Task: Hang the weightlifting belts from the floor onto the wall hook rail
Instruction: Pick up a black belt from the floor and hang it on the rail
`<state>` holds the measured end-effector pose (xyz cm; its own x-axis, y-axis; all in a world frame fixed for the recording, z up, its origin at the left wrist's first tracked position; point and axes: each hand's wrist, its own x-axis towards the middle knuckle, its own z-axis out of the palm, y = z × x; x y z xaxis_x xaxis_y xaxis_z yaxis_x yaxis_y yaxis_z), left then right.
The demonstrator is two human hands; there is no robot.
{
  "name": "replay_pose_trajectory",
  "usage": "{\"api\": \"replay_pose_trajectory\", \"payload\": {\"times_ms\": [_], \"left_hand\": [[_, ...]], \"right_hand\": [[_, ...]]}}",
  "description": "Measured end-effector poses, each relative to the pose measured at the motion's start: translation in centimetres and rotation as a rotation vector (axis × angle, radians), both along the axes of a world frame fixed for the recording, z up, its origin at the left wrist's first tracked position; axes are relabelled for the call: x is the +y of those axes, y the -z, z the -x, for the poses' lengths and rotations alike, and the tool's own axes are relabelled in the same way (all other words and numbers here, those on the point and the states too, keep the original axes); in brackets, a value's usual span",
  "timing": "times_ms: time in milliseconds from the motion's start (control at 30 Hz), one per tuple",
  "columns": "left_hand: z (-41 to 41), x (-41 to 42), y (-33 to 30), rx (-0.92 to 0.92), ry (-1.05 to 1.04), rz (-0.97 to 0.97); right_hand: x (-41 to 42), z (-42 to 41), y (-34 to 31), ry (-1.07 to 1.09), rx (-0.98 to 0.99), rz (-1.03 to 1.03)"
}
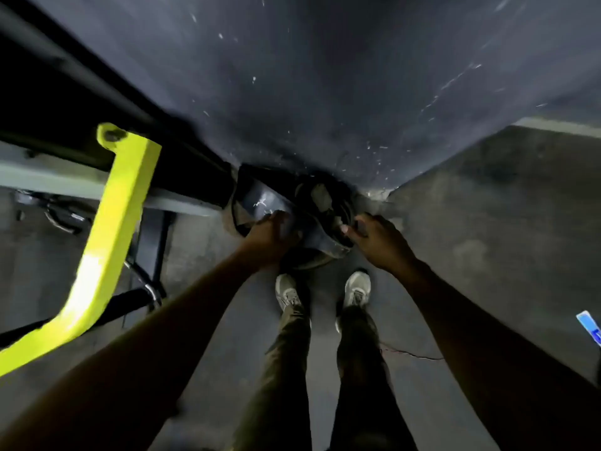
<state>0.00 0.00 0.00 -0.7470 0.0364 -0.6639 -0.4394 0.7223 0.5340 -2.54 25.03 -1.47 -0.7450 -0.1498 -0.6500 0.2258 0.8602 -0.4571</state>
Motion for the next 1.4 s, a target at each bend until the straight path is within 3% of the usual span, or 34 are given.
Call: {"api": "replay_pose_trajectory", "payload": {"times_ms": [200,467,633,767,867,1033,1167,1400], "left_hand": [[3.1,-1.5,16.3,-0.145,-0.303,0.039],[4.4,-6.4,37.6,-0.208,-0.744,-0.068],[3.8,-9.8,44.8,-0.157,-0.962,-0.145],[2.6,-12.0,51.1,-0.132,-1.136,-0.033],[3.6,-10.8,47.5,-0.192,-1.269,-0.150],[5.9,-10.3,39.7,-0.252,-1.399,-0.480],[7.2,-10.2,33.3,-0.347,-1.332,-0.593],[5.8,-4.5,21.7,-0.267,-1.143,-0.696]], "right_hand": [[-4.1,5.2,15.2,-0.038,-0.054,0.072],[-13.9,10.6,36.5,-0.230,0.042,0.143],[-19.7,12.3,43.8,-0.144,-0.055,0.285],[-21.0,12.0,46.8,-0.101,-0.117,0.312],[-19.4,10.4,46.0,-0.041,-0.141,0.387],[-13.4,6.9,36.3,0.086,-0.142,0.473],[-7.3,6.1,30.9,0.109,-0.154,0.467],[-3.3,9.2,18.1,0.161,-0.355,0.332]]}}
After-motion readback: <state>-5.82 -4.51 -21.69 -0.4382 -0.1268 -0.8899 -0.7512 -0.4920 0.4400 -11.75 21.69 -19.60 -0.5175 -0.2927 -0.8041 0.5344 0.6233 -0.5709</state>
